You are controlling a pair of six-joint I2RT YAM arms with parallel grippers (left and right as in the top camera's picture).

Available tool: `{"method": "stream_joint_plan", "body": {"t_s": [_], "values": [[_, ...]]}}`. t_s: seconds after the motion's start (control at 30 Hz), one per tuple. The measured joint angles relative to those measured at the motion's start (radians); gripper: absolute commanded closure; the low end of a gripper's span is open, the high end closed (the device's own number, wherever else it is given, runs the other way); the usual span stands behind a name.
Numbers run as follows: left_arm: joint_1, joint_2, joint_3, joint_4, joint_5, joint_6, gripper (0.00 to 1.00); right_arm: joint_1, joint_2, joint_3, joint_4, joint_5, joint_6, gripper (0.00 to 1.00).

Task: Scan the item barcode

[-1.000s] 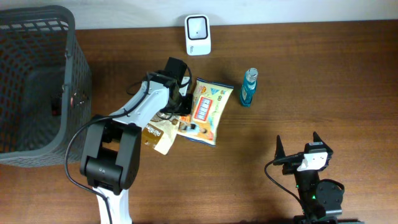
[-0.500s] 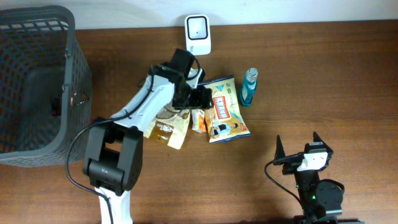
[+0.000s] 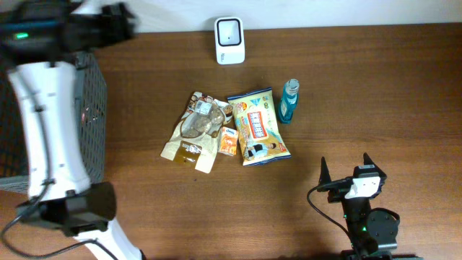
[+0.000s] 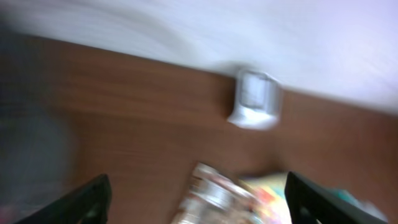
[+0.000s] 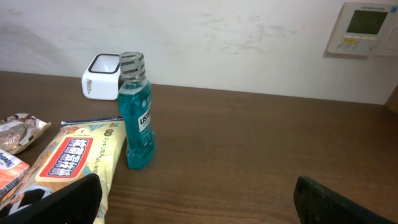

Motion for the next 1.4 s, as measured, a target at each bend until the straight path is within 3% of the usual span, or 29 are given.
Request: {"method": "stream_joint_plan", "body": {"t_s": [0.07, 0.23, 0.4, 0.53, 0.57, 0.6, 0.63, 0.67, 0.77, 1.1, 1.4], "values": [[0.161, 0.001, 0.005, -0.009, -0.084, 0.005, 0.01, 0.000, 0.000, 0.000, 0.000, 0.000, 0.001, 0.02], [0.352, 0.002, 0.005, -0.066, -0.209, -0.095, 0.01, 0.000, 0.000, 0.000, 0.000, 0.000, 0.000, 0.02], [0.382, 0.028, 0.005, -0.115, -0.252, -0.241, 0.01, 0.000, 0.000, 0.000, 0.000, 0.000, 0.000, 0.02], [0.380, 0.144, 0.005, -0.120, -0.160, -0.290, 0.01, 0.000, 0.000, 0.000, 0.000, 0.000, 0.001, 0.01], [0.380, 0.178, 0.005, -0.137, -0.107, -0.296, 0.25, 0.000, 0.000, 0.000, 0.000, 0.000, 0.001, 0.02], [0.378, 0.205, 0.004, -0.150, -0.071, -0.300, 0.30, 0.000, 0.000, 0.000, 0.000, 0.000, 0.001, 0.02], [0.378, 0.224, 0.004, -0.152, -0.048, -0.304, 0.27, 0.000, 0.000, 0.000, 0.000, 0.000, 0.000, 0.02], [0.378, 0.234, 0.005, -0.172, -0.038, -0.307, 0.35, 0.000, 0.000, 0.000, 0.000, 0.000, 0.001, 0.02], [0.364, 0.275, 0.006, -0.283, -0.078, -0.418, 0.30, 0.000, 0.000, 0.000, 0.000, 0.000, 0.000, 0.02], [0.285, 0.416, 0.005, -0.348, -0.239, -0.745, 0.24, 0.000, 0.000, 0.000, 0.000, 0.000, 0.000, 0.02], [0.283, 0.456, 0.005, -0.298, -0.302, -0.831, 0.21, 0.000, 0.000, 0.000, 0.000, 0.000, 0.000, 0.02]]}}
